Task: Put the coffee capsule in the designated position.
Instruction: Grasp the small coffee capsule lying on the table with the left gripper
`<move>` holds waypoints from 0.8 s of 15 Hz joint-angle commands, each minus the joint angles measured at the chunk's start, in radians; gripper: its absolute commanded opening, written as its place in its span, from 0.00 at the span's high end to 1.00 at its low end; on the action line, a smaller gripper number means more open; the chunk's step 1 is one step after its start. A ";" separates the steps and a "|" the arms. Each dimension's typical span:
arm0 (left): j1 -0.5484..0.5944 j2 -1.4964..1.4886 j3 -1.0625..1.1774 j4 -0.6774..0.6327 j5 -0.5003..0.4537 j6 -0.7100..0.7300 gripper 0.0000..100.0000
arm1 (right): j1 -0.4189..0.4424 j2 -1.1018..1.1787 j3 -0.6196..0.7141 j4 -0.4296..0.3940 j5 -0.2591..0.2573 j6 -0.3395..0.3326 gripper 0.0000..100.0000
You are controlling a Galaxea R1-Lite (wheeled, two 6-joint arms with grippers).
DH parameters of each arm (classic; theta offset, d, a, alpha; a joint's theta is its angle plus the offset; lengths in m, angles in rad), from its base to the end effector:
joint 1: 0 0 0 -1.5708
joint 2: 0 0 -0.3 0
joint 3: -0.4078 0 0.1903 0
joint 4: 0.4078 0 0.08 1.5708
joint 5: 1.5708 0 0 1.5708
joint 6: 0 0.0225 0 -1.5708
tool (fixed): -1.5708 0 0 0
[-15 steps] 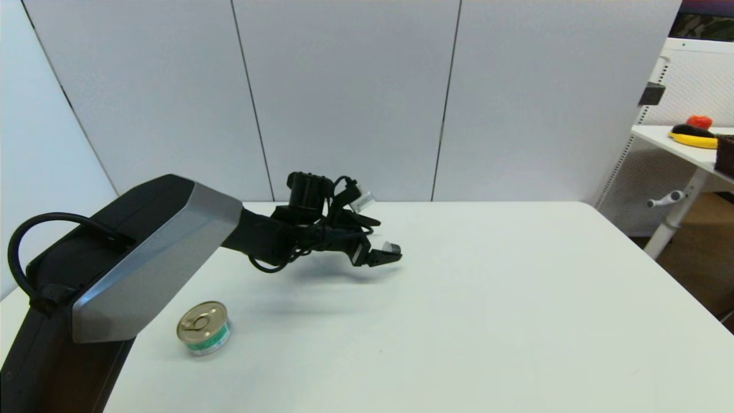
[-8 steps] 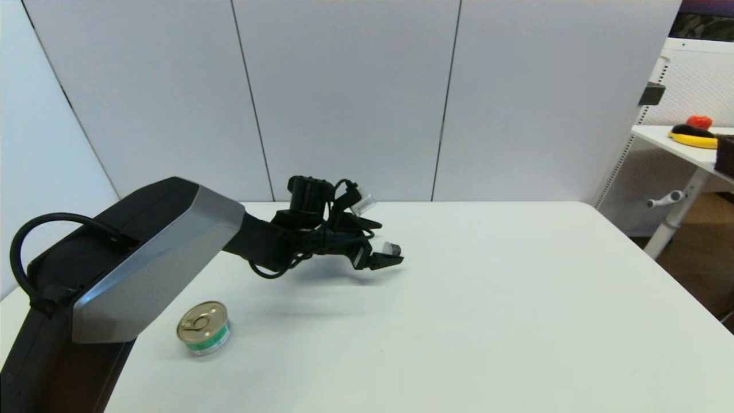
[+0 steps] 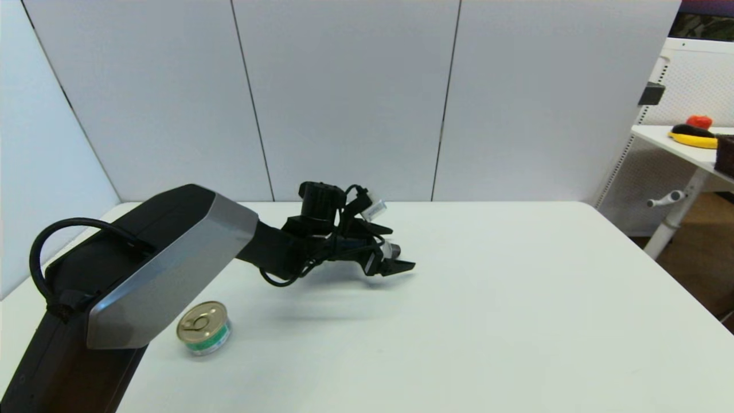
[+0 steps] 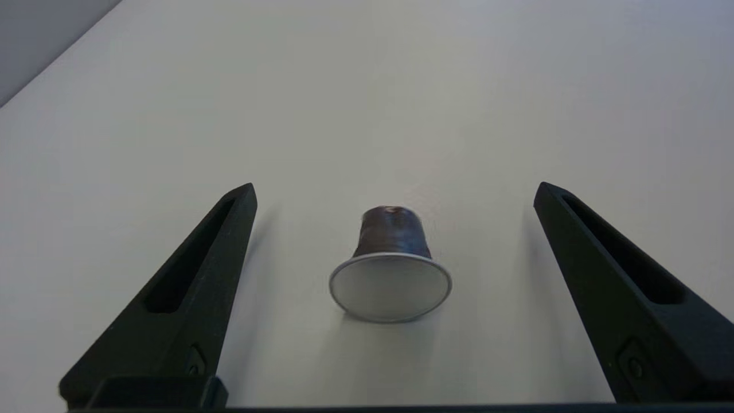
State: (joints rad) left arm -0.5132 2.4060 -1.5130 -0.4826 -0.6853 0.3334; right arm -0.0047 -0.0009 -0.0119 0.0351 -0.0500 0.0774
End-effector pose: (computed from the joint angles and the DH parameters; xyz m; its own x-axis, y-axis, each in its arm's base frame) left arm 0.4113 -0.2481 0.0737 0.3077 -0.8999 -0.3089 0.9507 0.3040 0.0615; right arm -0.0238 -0.0010 0.0751 0.9983 -0.0547 -0.0223 0.0562 0.9955 0.0762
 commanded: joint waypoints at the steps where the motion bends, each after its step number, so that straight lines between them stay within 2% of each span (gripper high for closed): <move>1: 0.001 0.004 0.020 -0.013 -0.002 0.003 0.00 | 0.000 0.001 0.000 0.000 -0.001 0.001 0.00; 12: 0.004 0.009 0.037 -0.047 0.000 -0.007 0.00 | 0.000 0.001 0.000 0.000 -0.001 0.001 0.00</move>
State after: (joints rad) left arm -0.5098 2.4111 -1.4753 -0.5249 -0.6817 0.3309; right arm -0.0047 -0.0009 -0.0119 0.0351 -0.0500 0.0783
